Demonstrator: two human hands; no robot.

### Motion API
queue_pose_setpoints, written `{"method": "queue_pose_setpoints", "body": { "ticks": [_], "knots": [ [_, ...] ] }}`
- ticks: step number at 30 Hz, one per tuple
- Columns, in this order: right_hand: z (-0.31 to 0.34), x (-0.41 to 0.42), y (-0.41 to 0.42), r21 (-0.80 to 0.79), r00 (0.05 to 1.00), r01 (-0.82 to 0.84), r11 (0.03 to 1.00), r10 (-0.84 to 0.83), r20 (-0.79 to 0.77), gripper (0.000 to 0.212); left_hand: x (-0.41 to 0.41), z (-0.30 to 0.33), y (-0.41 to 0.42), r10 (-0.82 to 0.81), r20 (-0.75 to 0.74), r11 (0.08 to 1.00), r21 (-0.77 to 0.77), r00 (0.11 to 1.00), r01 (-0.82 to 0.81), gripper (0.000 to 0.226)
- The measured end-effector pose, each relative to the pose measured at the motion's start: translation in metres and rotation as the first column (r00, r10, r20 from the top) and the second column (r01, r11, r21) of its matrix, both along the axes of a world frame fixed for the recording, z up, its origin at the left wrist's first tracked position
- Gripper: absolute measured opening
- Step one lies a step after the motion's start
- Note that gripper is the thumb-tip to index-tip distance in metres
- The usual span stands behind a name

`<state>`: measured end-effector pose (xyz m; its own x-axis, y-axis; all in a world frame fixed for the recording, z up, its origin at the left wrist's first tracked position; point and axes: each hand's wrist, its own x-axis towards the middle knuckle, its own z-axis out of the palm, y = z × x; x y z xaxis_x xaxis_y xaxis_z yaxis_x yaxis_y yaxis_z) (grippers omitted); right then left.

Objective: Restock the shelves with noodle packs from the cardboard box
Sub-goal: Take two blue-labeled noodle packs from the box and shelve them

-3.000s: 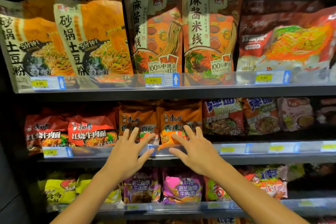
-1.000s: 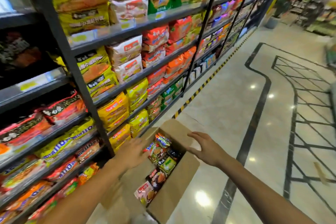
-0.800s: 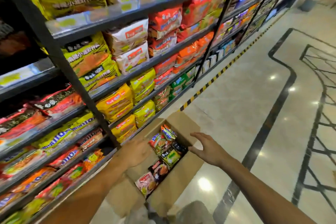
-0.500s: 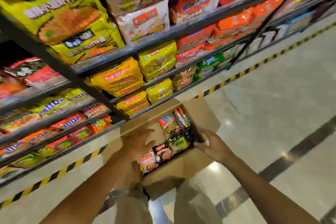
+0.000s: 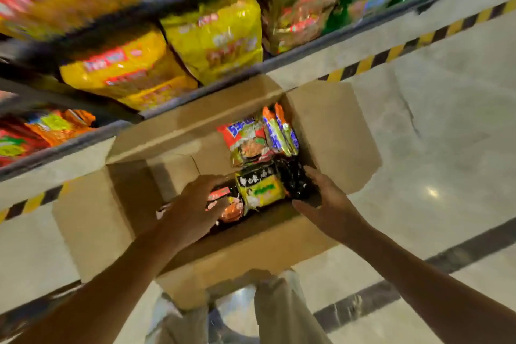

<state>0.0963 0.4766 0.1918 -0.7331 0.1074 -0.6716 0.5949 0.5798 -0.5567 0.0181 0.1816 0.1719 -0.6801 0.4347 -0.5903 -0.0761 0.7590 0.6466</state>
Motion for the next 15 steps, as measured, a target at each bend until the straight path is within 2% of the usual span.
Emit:
{"method": "queue_pose_setpoints", "body": {
  "ticks": [2, 4, 8, 11, 15],
  "knots": [
    [-0.051, 0.005, -0.004, 0.044, 0.999, -0.013, 0.999, 0.015, -0.046, 0.079, 0.004, -0.041, 0.000, 0.029, -0.001, 0.999, 0.017, 1.000, -0.029, 0.042],
    [-0.096, 0.005, -0.008, 0.081, 0.998, -0.009, 0.997, 0.014, -0.061, 0.079, 0.006, -0.080, 0.000, 0.012, -0.012, 1.000, -0.002, 1.000, -0.012, 0.043],
    [-0.172, 0.004, -0.014, 0.049, 0.999, 0.041, 0.998, -0.039, -0.027, 0.078, 0.016, -0.141, -0.006, -0.008, 0.036, 0.998, -0.060, 0.999, 0.010, 0.045],
    [-0.205, -0.002, -0.014, 0.062, 0.996, 0.092, 0.994, -0.092, -0.004, 0.079, 0.022, -0.166, -0.012, -0.028, 0.066, 0.996, -0.077, 0.997, 0.033, 0.051],
    [-0.221, -0.017, -0.014, 0.068, 0.981, 0.184, 0.981, -0.188, 0.052, 0.083, 0.025, -0.172, -0.017, 0.025, 0.066, 0.992, -0.121, 0.998, -0.017, 0.034]
  ]
}}
